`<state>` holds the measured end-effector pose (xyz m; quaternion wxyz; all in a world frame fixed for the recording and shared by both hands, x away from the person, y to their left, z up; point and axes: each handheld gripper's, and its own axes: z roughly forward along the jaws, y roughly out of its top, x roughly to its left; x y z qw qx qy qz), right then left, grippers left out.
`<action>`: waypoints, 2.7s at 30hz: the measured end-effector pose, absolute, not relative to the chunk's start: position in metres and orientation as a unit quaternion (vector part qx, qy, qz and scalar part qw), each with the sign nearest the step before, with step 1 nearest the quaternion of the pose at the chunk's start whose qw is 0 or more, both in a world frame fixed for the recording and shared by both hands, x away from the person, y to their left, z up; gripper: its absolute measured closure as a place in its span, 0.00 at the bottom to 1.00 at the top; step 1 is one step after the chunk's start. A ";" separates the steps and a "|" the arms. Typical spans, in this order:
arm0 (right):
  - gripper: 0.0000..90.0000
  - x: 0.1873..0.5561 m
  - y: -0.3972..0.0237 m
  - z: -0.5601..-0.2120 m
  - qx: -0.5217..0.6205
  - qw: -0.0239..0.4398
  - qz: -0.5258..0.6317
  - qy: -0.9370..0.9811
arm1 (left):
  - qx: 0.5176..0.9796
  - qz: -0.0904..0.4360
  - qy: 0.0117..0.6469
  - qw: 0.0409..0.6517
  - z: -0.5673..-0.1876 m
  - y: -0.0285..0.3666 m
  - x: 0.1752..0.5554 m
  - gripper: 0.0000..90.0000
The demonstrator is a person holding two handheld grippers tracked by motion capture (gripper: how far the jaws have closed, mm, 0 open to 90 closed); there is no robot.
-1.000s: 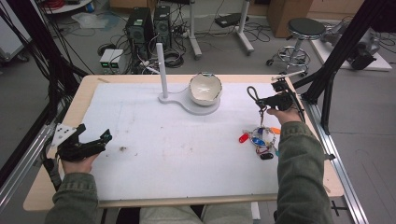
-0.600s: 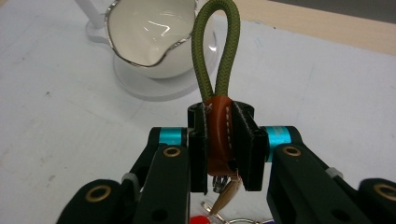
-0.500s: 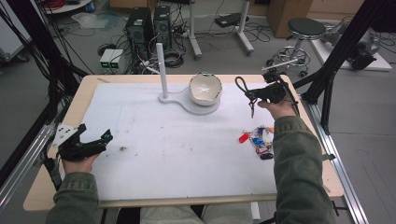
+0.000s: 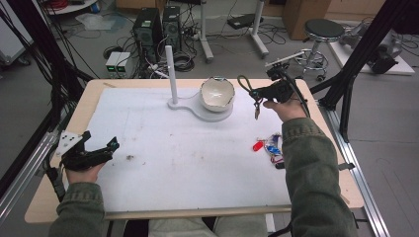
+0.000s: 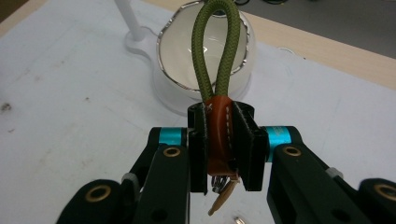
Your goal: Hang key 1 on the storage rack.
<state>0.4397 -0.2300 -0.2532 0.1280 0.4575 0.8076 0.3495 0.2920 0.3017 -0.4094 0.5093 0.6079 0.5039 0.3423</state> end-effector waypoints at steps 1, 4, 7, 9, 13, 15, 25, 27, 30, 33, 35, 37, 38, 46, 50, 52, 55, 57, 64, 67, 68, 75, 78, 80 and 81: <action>0.86 0.439 -0.228 -0.252 0.456 0.124 0.353 0.808 | 0.607 0.343 0.504 0.510 -0.409 0.302 0.292 0.02; 0.86 0.439 -0.222 -0.248 0.452 0.116 0.361 0.807 | 0.607 0.343 0.504 0.510 -0.409 0.302 0.292 0.02; 0.86 0.440 -0.214 -0.246 0.446 0.109 0.365 0.810 | 0.607 0.342 0.504 0.511 -0.409 0.302 0.292 0.02; 0.86 0.441 -0.209 -0.246 0.441 0.107 0.368 0.812 | 0.606 0.342 0.504 0.511 -0.409 0.301 0.292 0.02; 0.86 0.442 -0.197 -0.244 0.434 0.102 0.372 0.814 | 0.607 0.341 0.504 0.511 -0.409 0.302 0.292 0.02; 0.86 0.443 -0.192 -0.242 0.431 0.101 0.374 0.815 | 0.605 0.340 0.505 0.514 -0.410 0.301 0.293 0.02; 0.86 0.444 -0.162 -0.239 0.408 0.087 0.382 0.825 | 0.603 0.340 0.505 0.516 -0.410 0.301 0.294 0.02; 0.86 0.446 -0.152 -0.238 0.399 0.083 0.383 0.829 | 0.603 0.340 0.505 0.516 -0.410 0.302 0.293 0.02; 0.86 0.447 -0.145 -0.237 0.396 0.080 0.382 0.832 | 0.605 0.340 0.504 0.515 -0.410 0.301 0.293 0.02; 0.86 0.448 -0.136 -0.234 0.388 0.076 0.386 0.833 | 0.606 0.340 0.503 0.513 -0.410 0.301 0.293 0.02; 0.86 0.448 -0.131 -0.233 0.387 0.072 0.387 0.834 | 0.606 0.340 0.503 0.514 -0.410 0.301 0.293 0.02; 0.86 0.449 -0.127 -0.232 0.386 0.070 0.389 0.834 | 0.607 0.339 0.503 0.514 -0.410 0.301 0.294 0.02; 0.86 0.449 -0.126 -0.232 0.384 0.070 0.390 0.834 | 0.607 0.339 0.503 0.514 -0.410 0.301 0.294 0.02; 0.86 0.453 -0.109 -0.227 0.379 0.062 0.388 0.837 | 0.606 0.337 0.504 0.516 -0.410 0.301 0.294 0.02; 0.86 0.455 -0.099 -0.224 0.373 0.063 0.388 0.841 | 0.605 0.336 0.504 0.518 -0.410 0.301 0.294 0.02; 0.86 0.457 -0.094 -0.223 0.371 0.063 0.387 0.842 | 0.605 0.336 0.503 0.518 -0.410 0.301 0.294 0.02; 0.86 0.460 -0.089 -0.223 0.373 0.062 0.383 0.842 | 0.605 0.336 0.503 0.519 -0.410 0.302 0.294 0.02; 0.86 0.462 -0.086 -0.223 0.374 0.062 0.380 0.844 | 0.604 0.335 0.502 0.520 -0.410 0.302 0.294 0.02; 0.86 0.471 -0.077 -0.227 0.377 0.058 0.377 0.844 | 0.604 0.333 0.502 0.522 -0.409 0.302 0.294 0.02; 0.86 0.475 -0.074 -0.230 0.379 0.055 0.376 0.844 | 0.605 0.331 0.502 0.522 -0.409 0.302 0.294 0.02; 0.85 0.476 -0.072 -0.230 0.380 0.053 0.376 0.844 | 0.605 0.330 0.503 0.522 -0.410 0.302 0.294 0.02; 0.85 0.484 -0.057 -0.225 0.373 0.054 0.372 0.848 | 0.605 0.329 0.503 0.522 -0.410 0.302 0.294 0.02; 0.85 0.488 -0.051 -0.222 0.373 0.056 0.369 0.849 | 0.605 0.328 0.502 0.523 -0.410 0.302 0.294 0.02; 0.85 0.491 -0.048 -0.220 0.372 0.057 0.366 0.851 | 0.605 0.329 0.501 0.524 -0.410 0.302 0.294 0.02; 0.85 0.492 -0.047 -0.219 0.372 0.058 0.367 0.850 | 0.606 0.329 0.501 0.523 -0.409 0.302 0.294 0.02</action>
